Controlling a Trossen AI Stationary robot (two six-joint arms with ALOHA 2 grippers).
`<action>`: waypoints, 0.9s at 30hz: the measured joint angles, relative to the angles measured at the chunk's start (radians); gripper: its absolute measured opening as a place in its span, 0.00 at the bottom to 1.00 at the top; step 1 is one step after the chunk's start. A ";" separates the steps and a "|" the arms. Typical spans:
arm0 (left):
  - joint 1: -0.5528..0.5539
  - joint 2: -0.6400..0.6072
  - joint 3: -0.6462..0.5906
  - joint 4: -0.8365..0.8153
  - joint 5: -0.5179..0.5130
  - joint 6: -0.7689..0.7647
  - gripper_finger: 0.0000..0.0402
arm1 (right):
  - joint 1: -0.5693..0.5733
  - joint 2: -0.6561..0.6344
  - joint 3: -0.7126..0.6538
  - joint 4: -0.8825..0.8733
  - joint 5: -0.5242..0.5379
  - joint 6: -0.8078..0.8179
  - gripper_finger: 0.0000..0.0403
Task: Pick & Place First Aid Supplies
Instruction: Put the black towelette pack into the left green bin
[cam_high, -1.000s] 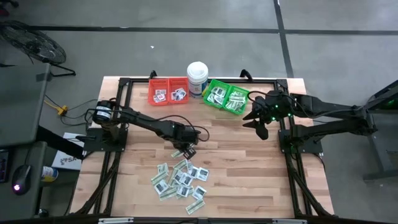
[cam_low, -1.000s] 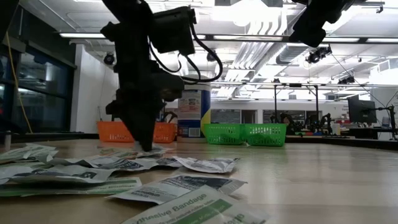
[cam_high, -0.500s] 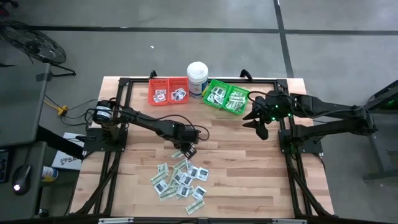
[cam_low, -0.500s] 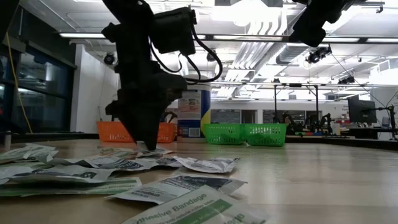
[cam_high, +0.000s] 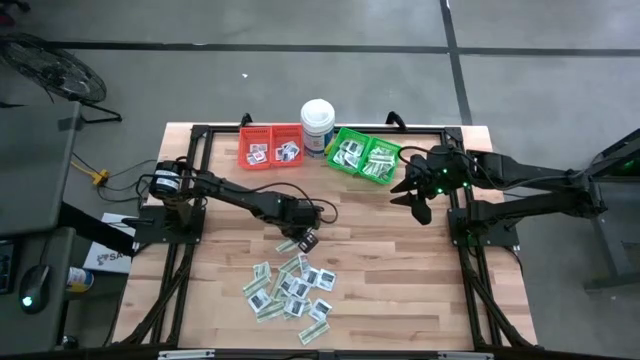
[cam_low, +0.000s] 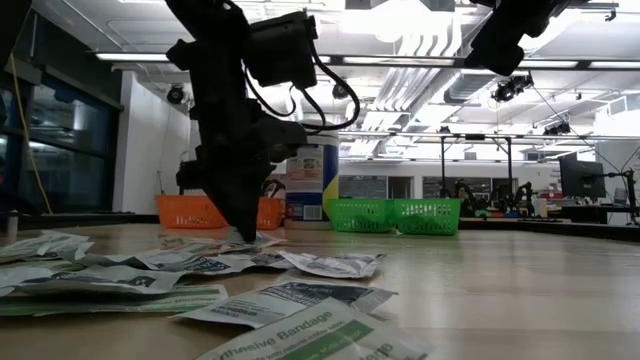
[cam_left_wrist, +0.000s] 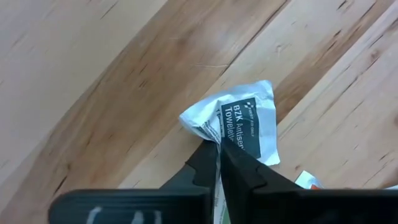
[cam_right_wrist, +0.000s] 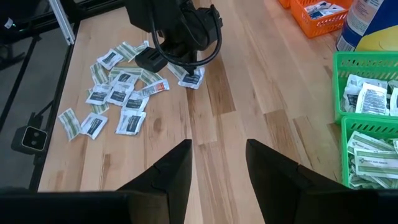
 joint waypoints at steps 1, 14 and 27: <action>0.000 -0.001 0.000 0.001 -0.001 0.000 0.03 | 0.000 0.000 0.000 0.000 0.000 0.000 0.36; 0.004 -0.004 0.099 -0.047 -0.064 0.101 0.01 | 0.000 0.030 0.000 0.000 0.001 -0.010 0.36; 0.005 -0.005 0.374 -0.081 -0.382 0.412 0.00 | 0.000 0.131 0.000 0.106 -0.041 -0.019 0.36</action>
